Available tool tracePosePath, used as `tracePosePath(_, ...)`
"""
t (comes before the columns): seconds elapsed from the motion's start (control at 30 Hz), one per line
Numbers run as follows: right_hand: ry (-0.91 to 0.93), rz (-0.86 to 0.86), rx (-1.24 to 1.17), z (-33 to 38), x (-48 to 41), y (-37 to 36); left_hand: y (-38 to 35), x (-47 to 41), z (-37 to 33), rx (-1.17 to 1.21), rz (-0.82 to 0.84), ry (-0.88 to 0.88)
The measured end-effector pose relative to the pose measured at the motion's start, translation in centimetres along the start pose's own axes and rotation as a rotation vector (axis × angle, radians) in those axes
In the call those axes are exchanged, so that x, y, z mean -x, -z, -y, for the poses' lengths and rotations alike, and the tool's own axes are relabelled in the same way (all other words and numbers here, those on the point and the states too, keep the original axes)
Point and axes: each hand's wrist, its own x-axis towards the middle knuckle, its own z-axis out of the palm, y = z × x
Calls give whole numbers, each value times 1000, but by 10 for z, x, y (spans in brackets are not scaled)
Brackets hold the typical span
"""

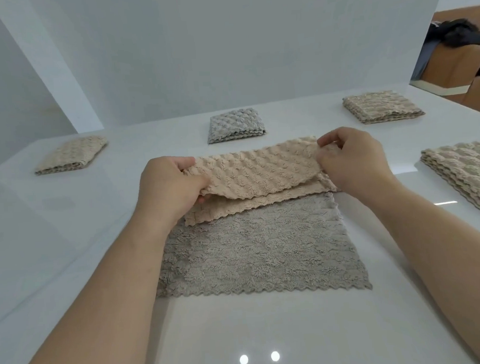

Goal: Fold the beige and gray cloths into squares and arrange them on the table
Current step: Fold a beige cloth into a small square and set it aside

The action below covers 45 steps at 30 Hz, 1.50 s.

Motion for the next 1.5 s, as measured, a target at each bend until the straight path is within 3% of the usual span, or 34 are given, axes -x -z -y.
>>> tracePosePath(0.23,-34,99,147,-2,1,2,1,7,-5,-326,56,-46)
tracePosePath(0.5,-21,133,260,0,3,1,-3,9,-6,-524,123,-36)
tracePosePath(1.2,2,118,304,9,12,4,-8,1,6,-614,161,-55)
tracePosePath(1.5,5,183,451,0,7,-3,-8,-1,8,-706,232,-20)
